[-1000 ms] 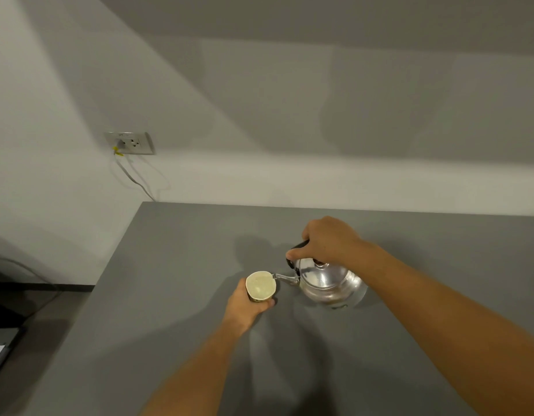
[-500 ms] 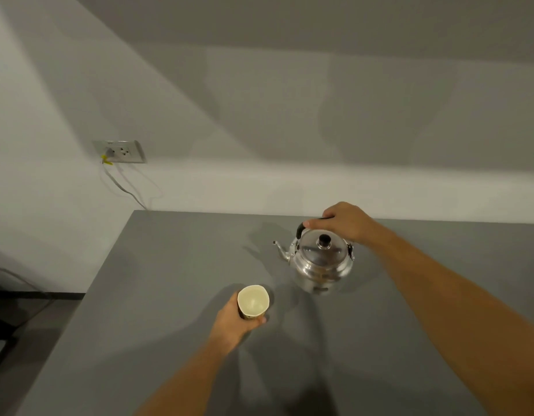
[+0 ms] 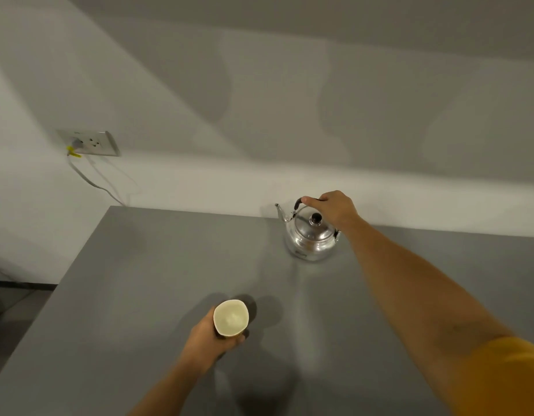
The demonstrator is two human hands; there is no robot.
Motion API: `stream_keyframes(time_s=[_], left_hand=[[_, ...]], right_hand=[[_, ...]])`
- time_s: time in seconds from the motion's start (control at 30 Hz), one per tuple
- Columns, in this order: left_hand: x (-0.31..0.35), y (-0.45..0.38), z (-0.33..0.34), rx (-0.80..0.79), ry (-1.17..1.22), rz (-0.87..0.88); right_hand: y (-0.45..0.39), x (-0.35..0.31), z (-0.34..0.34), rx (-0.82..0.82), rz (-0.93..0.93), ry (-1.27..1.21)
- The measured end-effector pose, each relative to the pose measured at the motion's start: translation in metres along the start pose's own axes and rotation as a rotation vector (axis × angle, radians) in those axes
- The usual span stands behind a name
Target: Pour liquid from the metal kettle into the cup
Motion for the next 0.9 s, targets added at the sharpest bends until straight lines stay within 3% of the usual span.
stream_keyframes(time_s=[0.57,0.9], left_hand=[[0.002,0.005,0.003,0.03,-0.006,-0.001],[0.013,0.015,-0.013,-0.017,0.065,0.046]], right_hand=[[-0.023,0.01,0.014,-0.07,-0.107,0.147],[0.031,-0.012,-0.005,0.12,-0.419,0.325]])
Point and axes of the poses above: each hand's wrist, its own y-axis away from the middle knuckle, its own z-axis out of the palm, x = y × z, the point moved 1 cm from there along -y, towards the middle knuckle, and after that the axes turned 9 degrees about x, right-handed, at the moved point
